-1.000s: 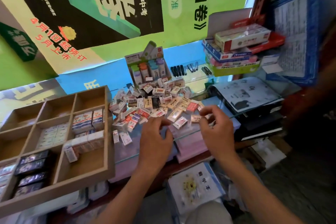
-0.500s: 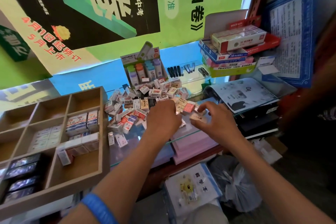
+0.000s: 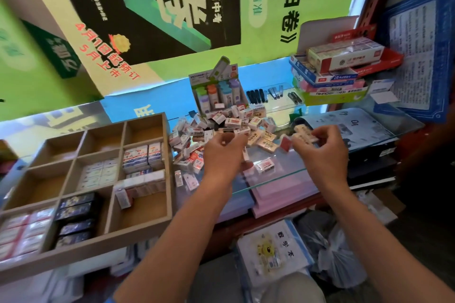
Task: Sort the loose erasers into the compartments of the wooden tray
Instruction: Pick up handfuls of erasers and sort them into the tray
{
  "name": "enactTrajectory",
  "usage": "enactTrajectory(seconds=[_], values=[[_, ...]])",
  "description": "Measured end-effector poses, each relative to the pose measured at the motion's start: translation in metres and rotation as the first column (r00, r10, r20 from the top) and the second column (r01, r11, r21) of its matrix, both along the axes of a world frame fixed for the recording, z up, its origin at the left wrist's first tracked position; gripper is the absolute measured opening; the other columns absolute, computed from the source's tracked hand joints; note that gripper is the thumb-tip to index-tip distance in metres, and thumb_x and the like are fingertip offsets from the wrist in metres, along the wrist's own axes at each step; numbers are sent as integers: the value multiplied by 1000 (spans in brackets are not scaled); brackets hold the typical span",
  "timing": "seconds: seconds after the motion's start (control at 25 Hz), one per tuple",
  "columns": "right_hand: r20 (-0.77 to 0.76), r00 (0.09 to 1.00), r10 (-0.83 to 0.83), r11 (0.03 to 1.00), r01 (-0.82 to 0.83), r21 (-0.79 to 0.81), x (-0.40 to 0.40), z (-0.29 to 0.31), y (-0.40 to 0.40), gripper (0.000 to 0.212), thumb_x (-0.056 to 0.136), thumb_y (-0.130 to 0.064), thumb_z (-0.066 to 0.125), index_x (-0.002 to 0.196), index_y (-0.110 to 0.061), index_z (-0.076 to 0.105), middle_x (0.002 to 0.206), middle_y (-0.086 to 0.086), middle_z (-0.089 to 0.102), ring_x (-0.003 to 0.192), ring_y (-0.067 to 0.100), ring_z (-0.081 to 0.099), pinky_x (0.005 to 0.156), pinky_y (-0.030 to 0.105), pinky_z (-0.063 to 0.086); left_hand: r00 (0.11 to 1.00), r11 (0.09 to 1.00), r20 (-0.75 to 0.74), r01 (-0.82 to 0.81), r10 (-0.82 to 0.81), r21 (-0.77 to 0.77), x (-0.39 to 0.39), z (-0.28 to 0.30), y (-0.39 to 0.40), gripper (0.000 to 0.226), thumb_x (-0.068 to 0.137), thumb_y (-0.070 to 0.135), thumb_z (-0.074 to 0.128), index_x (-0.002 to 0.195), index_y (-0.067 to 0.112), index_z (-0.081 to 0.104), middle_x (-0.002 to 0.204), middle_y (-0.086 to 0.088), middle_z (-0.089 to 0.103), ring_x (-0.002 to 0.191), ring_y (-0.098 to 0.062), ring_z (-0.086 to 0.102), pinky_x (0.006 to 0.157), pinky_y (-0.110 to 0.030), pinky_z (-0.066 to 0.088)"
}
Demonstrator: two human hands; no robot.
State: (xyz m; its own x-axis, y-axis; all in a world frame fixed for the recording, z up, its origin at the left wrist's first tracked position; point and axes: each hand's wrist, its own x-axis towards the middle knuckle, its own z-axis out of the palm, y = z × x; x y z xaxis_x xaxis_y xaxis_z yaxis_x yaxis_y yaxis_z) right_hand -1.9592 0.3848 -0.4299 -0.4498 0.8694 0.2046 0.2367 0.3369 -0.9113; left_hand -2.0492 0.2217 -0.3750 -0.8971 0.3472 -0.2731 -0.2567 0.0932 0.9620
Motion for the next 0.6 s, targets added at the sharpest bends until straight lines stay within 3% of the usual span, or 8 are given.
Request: enactTrajectory(seconds=[0.08, 0.16, 0.24, 0.32, 0.4, 0.52, 0.6], values=[[-156, 978, 138, 989, -145, -38, 1, 20, -28, 41, 74, -28, 83, 100, -22, 52, 103, 0, 64, 91, 18, 67, 70, 38, 58, 952, 970, 305, -72, -2, 230, 3, 7, -25, 15, 90, 8, 52, 99, 1, 61, 83, -10, 56, 67, -18, 57, 60, -33, 59], [-237, 879, 414, 899, -435, -42, -2, 41, -68, 42, 75, -14, 84, 102, -21, 53, 106, -1, 65, 87, 16, 70, 68, 37, 60, 877, 914, 469, -99, -107, 393, 3, 10, -55, 18, 89, 16, 48, 96, 4, 59, 78, -10, 57, 64, -19, 56, 56, -31, 53], [-142, 705, 695, 713, -701, 10, -13, 58, -109, 46, 74, -6, 84, 107, -20, 54, 108, -2, 68, 82, 12, 68, 66, 33, 57, 823, 870, 506, -28, -260, 492, -2, 14, -87, 40, 96, 44, 45, 92, 9, 64, 82, -11, 65, 65, -20, 60, 58, -28, 49], [25, 524, 851, 523, -851, 44, -27, 71, -136, 50, 76, -5, 82, 115, -22, 55, 114, -9, 67, 90, 6, 65, 73, 25, 53, 812, 868, 477, 70, -336, 491, -12, 13, -113, 64, 92, 69, 39, 98, 14, 71, 92, -10, 69, 73, -21, 64, 62, -29, 44], [136, 422, 897, 419, -907, 50, -39, 79, -156, 56, 78, -10, 79, 125, -29, 54, 122, -14, 63, 106, 1, 60, 81, 20, 51, 809, 876, 484, 76, -333, 476, -19, 15, -138, 54, 92, 63, 44, 107, 17, 69, 95, -8, 70, 75, -21, 66, 64, -29, 44], [236, 496, 836, 481, -868, 122, -51, 81, -171, 60, 78, -27, 82, 128, -39, 51, 124, -16, 59, 98, 2, 58, 72, 15, 47, 807, 863, 528, -47, -264, 503, -24, 13, -162, 33, 96, 33, 50, 117, 12, 64, 90, -12, 71, 66, -21, 66, 55, -27, 51], [87, 652, 753, 640, -757, 137, -54, 76, -167, 40, 82, -32, 78, 118, -35, 60, 114, -13, 64, 90, 5, 62, 68, 19, 51, 790, 820, 563, -144, -243, 555, -24, 11, -166, 31, 95, 21, 50, 118, 7, 65, 93, -16, 71, 67, -25, 67, 52, -26, 54]])
